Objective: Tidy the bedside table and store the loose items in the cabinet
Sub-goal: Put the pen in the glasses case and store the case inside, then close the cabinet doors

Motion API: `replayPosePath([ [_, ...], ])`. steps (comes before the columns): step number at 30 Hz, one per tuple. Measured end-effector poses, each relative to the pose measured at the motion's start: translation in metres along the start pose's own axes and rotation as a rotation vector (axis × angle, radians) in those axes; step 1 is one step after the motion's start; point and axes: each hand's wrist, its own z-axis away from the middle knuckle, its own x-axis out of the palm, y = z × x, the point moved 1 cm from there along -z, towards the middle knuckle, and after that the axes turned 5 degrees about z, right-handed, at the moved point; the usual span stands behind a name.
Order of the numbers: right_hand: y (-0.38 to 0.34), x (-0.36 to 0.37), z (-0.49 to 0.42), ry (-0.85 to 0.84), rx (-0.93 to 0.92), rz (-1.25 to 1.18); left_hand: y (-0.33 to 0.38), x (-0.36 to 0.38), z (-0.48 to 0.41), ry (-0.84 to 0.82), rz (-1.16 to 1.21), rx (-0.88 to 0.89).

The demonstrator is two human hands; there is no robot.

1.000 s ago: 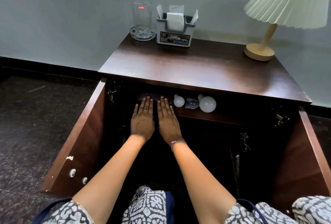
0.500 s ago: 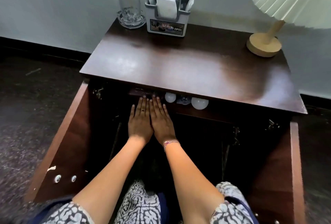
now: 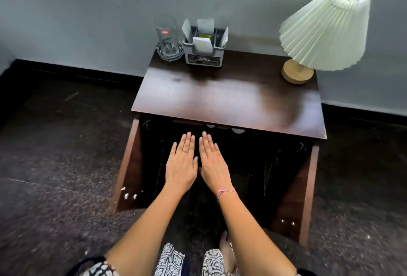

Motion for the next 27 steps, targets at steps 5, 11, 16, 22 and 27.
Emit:
replayPosePath([
  [5,-0.020,-0.049,0.043,-0.033,0.031,0.006,0.012,-0.052,0.039,-0.019,0.013,0.030],
  [11,-0.038,-0.087,0.099,-0.080,0.119,-0.018,0.022,-0.095,0.085,-0.050,0.021,0.073],
  [16,-0.050,-0.098,0.145,-0.113,0.181,0.020,0.017,-0.109,0.130,-0.053,0.026,0.065],
  [22,-0.038,-0.077,0.209,-0.125,0.298,0.049,-0.003,-0.088,0.184,-0.129,-0.019,0.022],
  [27,-0.012,-0.062,0.246,-0.093,0.358,0.112,-0.015,-0.065,0.202,-0.123,-0.030,-0.042],
])
